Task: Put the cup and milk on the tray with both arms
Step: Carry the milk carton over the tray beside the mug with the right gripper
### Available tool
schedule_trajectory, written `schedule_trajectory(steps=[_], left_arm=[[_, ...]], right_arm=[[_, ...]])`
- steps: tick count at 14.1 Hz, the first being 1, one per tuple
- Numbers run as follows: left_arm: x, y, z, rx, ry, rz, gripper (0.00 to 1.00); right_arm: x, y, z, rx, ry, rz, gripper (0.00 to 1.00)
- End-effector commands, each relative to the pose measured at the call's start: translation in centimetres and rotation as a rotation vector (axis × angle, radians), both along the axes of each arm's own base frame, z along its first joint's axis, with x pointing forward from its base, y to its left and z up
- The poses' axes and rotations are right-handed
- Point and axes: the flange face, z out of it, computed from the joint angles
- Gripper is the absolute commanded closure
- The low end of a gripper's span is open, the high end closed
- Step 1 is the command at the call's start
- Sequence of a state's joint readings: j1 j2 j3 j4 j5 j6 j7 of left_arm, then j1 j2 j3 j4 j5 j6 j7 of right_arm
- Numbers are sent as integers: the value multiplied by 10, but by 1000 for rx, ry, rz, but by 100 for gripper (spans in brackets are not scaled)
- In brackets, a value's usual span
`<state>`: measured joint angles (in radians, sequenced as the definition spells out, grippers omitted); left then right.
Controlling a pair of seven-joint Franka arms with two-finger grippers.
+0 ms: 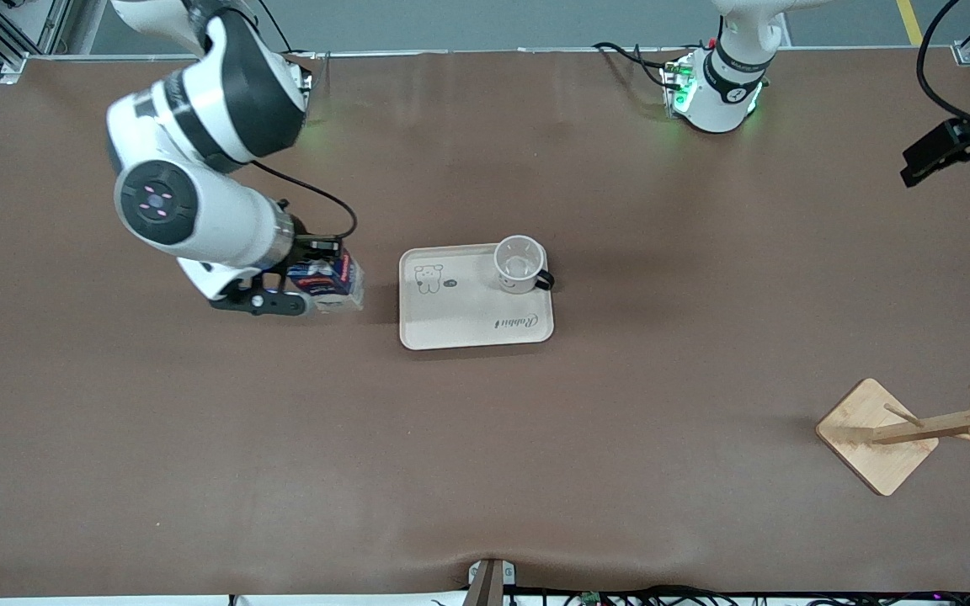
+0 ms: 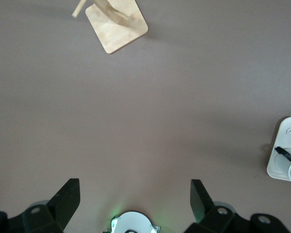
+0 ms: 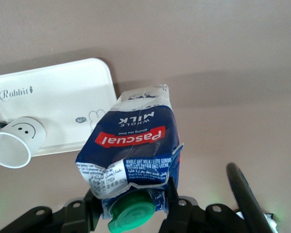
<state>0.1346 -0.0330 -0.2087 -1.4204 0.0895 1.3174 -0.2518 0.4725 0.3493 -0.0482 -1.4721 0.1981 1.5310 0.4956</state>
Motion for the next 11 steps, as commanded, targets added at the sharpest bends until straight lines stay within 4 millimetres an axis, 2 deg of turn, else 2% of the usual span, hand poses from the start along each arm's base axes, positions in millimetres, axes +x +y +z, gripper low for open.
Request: schedule_trajectory(steps=[1, 3, 6, 8, 11], left_arm=[[-20, -6, -2, 0, 6, -22, 0], [-18, -12, 1, -66, 0, -12, 0], [-16, -2, 2, -83, -2, -6, 0], [-11, 5, -4, -86, 8, 2, 0], [0, 7, -11, -92, 20, 5, 0]], right_arm=[[1, 39, -16, 1, 13, 21, 100], [0, 52, -29, -1, 24, 37, 100], [-5, 76, -45, 1, 7, 58, 100], [-8, 89, -57, -8, 0, 44, 100], [-7, 92, -63, -1, -11, 41, 100]])
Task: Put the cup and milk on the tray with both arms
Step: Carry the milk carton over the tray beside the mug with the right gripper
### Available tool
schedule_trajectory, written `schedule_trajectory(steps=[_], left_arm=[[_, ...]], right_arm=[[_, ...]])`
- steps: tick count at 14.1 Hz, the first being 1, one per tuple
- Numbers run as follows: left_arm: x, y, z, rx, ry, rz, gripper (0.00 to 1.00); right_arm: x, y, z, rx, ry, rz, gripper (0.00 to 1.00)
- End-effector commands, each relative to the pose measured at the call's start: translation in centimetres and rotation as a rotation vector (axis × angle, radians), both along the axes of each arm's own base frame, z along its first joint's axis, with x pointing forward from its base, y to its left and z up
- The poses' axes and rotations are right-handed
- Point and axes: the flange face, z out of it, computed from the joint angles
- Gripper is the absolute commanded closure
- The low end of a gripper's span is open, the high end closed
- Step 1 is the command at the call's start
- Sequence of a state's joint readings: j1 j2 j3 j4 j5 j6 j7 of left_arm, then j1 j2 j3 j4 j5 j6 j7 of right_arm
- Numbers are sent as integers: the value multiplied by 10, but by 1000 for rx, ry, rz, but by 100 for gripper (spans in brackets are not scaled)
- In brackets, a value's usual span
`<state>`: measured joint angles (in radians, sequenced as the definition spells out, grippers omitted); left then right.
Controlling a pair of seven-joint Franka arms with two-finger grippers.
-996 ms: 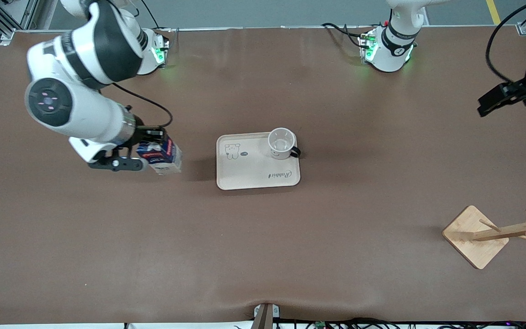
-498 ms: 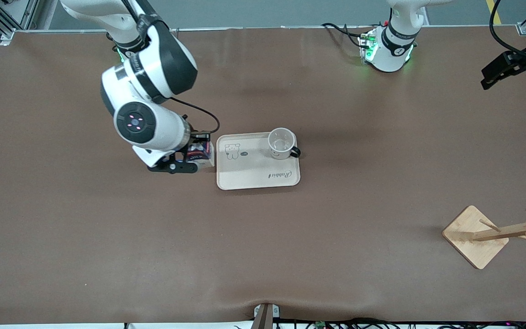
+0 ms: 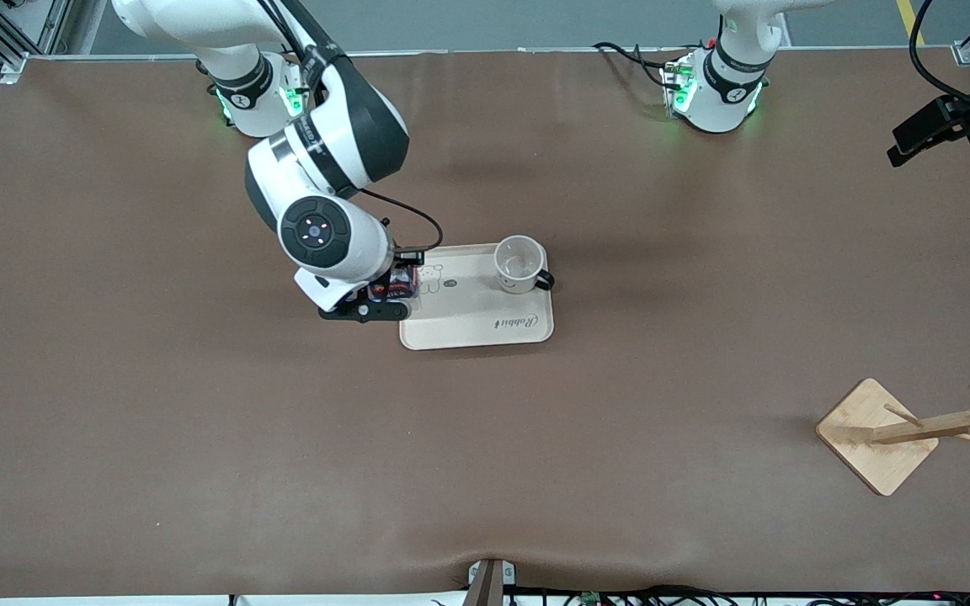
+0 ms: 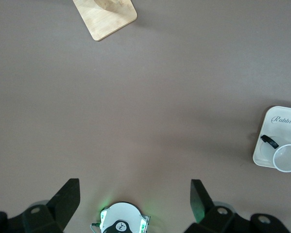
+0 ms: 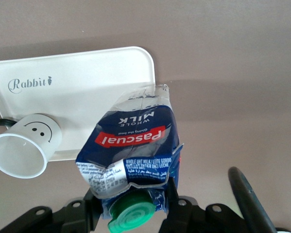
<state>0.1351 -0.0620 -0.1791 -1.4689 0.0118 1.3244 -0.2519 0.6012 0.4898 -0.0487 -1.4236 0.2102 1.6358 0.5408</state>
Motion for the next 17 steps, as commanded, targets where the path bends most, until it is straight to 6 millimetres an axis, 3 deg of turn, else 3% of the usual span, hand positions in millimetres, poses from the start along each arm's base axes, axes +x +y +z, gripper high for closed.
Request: schedule_trajectory(steps=[1, 6, 9, 15, 17], left_arm=[[11, 0, -10, -34, 14, -9, 0], [14, 0, -10, -48, 11, -15, 0], [21, 0, -21, -43, 30, -9, 0], [12, -10, -15, -12, 30, -22, 0], [12, -1, -14, -9, 27, -18, 0]], right_arm=[[5, 4, -4, 7, 4, -20, 100], [4, 12, -16, 11, 1, -9, 100], [5, 16, -17, 26, -9, -13, 100], [-1, 34, -36, 35, -9, -9, 100], [-2, 37, -43, 30, -3, -6, 93]])
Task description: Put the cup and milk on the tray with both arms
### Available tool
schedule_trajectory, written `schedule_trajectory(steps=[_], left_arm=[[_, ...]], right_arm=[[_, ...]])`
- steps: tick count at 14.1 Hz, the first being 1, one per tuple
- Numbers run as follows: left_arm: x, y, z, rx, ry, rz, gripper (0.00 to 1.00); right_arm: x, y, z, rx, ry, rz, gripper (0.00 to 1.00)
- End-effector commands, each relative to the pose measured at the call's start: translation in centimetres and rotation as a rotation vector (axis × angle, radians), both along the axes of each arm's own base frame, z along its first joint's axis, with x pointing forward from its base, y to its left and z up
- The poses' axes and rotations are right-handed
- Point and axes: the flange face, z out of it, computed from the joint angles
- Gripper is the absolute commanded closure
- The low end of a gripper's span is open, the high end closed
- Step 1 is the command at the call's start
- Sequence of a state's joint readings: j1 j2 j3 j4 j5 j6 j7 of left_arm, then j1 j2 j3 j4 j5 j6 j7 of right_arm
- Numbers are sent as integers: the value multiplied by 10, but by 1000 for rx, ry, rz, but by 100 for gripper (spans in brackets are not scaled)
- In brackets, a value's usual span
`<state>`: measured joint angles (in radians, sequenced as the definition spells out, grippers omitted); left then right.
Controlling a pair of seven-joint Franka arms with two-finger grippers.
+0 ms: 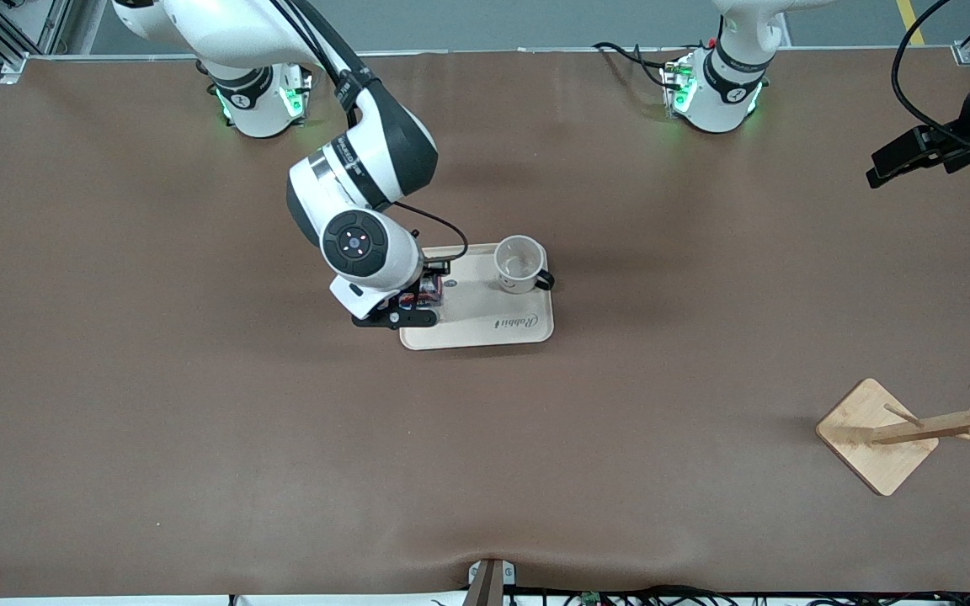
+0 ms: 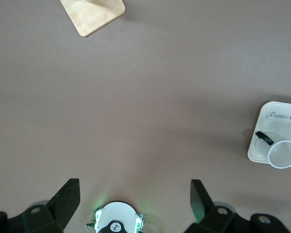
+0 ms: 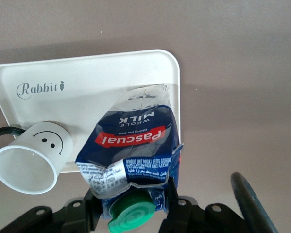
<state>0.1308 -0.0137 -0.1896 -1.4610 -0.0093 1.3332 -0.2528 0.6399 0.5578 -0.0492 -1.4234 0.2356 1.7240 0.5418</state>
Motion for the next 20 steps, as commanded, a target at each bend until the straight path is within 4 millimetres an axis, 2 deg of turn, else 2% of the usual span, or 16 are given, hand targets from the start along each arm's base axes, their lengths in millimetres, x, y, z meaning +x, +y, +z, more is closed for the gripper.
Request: schedule_trajectory(steps=[1, 3, 4, 5, 6, 8, 10, 12, 14, 16, 18, 19, 20], left_arm=[[-4, 10, 5, 20, -3, 3, 0], [-4, 12, 7, 56, -12, 2, 0], [-2, 12, 7, 56, -24, 0, 0], [0, 11, 9, 55, -44, 0, 0], [1, 12, 10, 55, -52, 1, 0], [5, 13, 8, 55, -80, 2, 0], [6, 13, -2, 72, -76, -2, 0], [6, 13, -3, 99, -97, -6, 0], [9, 13, -8, 99, -89, -8, 0], [9, 13, -15, 100, -73, -7, 0], [10, 15, -25, 102, -56, -7, 0], [11, 14, -28, 105, -63, -10, 0], [11, 15, -26, 114, -70, -12, 0]], right_arm=[[-1, 13, -6, 8, 3, -12, 92], [-3, 17, -14, -3, 6, -25, 79], [-3, 17, -14, -6, 7, -32, 61], [-2, 15, -14, -7, 10, -34, 26], [-2, 13, -12, -8, 10, -31, 0], [3, 10, -2, 1, -3, -34, 0], [3, 4, 12, -4, 0, -33, 0], [15, -12, 48, -5, -7, -47, 0], [39, -44, 91, -1, -15, -77, 0], [60, -88, 114, 9, 1, -127, 0], [68, -132, 152, 10, -6, -168, 0], [75, -158, 160, 24, -6, -175, 0], [77, -176, 170, 26, -17, -173, 0]])
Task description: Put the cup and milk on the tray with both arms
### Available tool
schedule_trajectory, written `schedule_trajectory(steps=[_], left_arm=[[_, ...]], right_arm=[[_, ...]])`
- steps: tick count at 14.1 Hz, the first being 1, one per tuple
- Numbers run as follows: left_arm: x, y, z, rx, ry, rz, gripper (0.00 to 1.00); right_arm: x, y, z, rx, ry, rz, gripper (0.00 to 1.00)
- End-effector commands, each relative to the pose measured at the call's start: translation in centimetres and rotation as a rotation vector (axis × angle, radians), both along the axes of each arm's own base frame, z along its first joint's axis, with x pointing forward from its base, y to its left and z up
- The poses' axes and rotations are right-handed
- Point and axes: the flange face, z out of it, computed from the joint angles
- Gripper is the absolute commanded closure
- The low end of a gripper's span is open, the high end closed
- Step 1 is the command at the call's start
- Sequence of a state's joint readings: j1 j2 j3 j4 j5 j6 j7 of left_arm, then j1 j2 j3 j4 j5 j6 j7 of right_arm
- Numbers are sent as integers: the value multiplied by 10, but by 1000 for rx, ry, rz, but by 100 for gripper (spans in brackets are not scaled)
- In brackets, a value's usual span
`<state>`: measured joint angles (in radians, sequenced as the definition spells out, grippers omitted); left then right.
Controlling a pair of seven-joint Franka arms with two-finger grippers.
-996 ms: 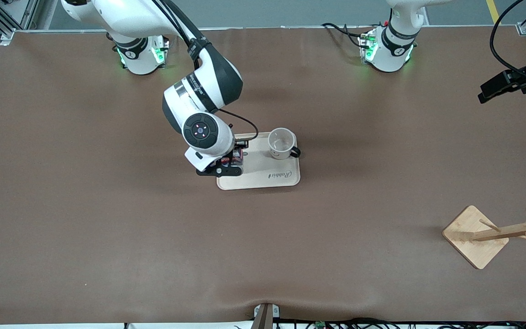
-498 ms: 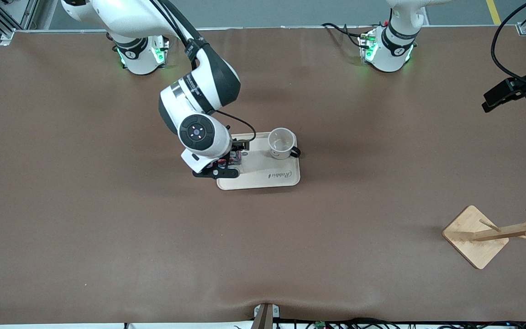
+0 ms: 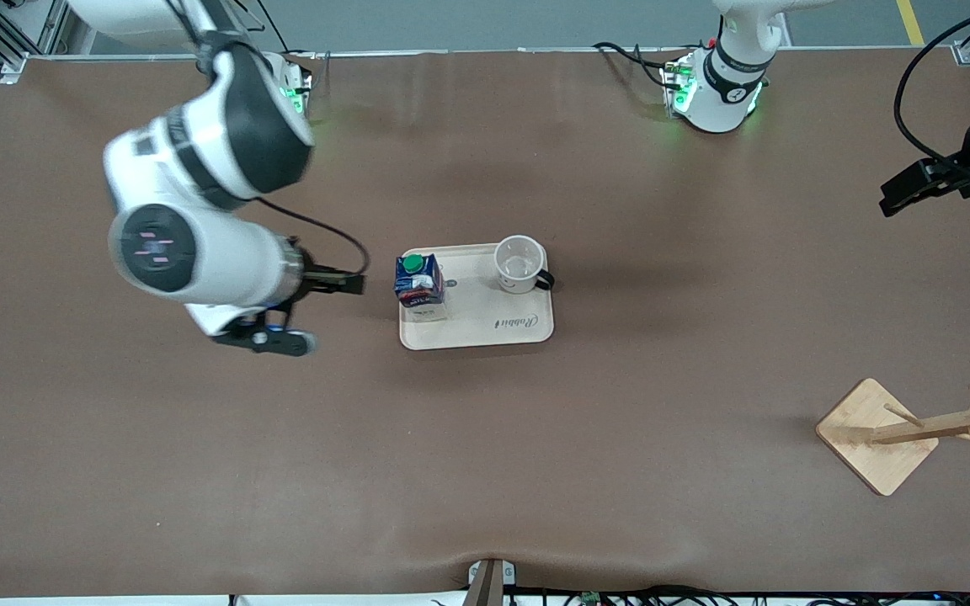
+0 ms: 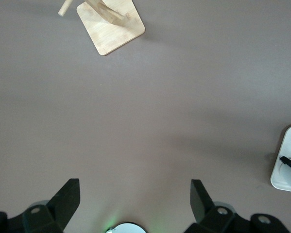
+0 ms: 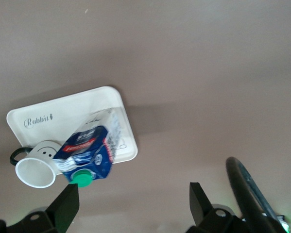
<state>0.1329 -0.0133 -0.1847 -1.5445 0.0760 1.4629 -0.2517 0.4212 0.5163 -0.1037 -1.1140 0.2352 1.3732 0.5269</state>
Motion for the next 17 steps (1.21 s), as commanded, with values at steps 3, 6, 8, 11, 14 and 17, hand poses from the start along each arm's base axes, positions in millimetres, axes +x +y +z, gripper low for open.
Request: schedule_trajectory(steps=[3, 6, 8, 11, 14, 17], left_arm=[[-15, 5, 7, 38, -23, -25, 0], [-15, 6, 10, 38, -31, -24, 0], [-16, 9, 14, 36, -38, -19, 0], [-14, 9, 13, 33, -36, -19, 0], [-9, 10, 20, 28, -53, -18, 0], [-7, 11, 17, 24, -48, -26, 0]], right_arm=[[-4, -91, 73, -28, -68, -64, 0], [-16, -174, 104, 13, -95, -41, 0], [-40, -214, 116, 2, -112, -60, 0], [-90, -235, 155, -77, -234, -70, 0], [-114, -260, 169, -80, -253, -111, 0], [-115, -268, 163, -65, -249, -36, 0]])
